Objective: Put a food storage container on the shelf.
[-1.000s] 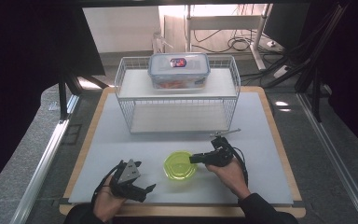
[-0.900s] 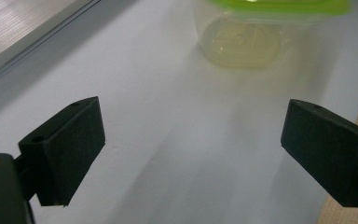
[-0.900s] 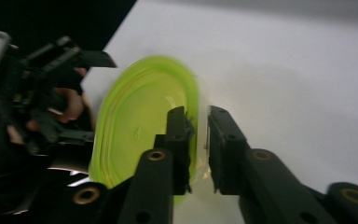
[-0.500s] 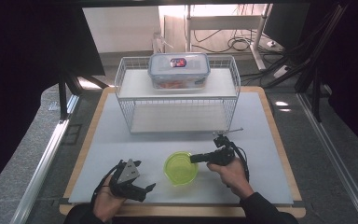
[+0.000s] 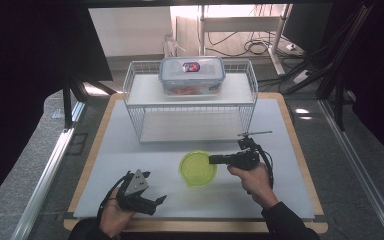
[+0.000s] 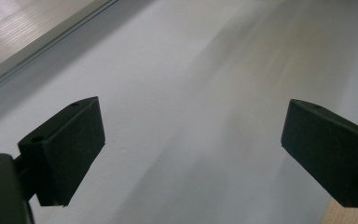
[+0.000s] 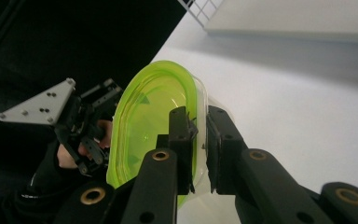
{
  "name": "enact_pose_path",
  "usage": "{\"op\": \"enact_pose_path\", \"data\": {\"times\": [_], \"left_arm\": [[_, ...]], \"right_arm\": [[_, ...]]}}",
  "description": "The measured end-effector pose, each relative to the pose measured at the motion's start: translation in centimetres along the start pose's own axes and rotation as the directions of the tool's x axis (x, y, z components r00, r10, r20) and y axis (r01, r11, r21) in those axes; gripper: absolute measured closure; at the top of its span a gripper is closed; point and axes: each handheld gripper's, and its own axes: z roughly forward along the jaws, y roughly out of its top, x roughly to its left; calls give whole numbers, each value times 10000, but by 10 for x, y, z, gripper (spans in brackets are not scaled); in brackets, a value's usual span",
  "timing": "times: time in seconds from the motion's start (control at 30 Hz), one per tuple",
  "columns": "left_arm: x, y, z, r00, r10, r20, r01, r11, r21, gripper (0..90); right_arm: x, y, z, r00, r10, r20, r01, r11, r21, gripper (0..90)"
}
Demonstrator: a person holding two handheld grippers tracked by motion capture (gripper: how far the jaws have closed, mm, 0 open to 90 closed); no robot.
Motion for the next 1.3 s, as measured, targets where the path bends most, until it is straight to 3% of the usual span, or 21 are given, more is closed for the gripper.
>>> {"op": "enact_pose_path", "data": {"times": [0.93,1.3], "left_arm": [[2,-1,1,9999,-93,47,93,10000,36,52],[2,-1,-1,9999,-88,-117,87,9999,-115,53]], "right_arm": [[18,48,-34,9999,99,-16,-100,9934,-1142,818],[35,78,-47,9999,-14,-128,-6,9887,-1498,818]]}}
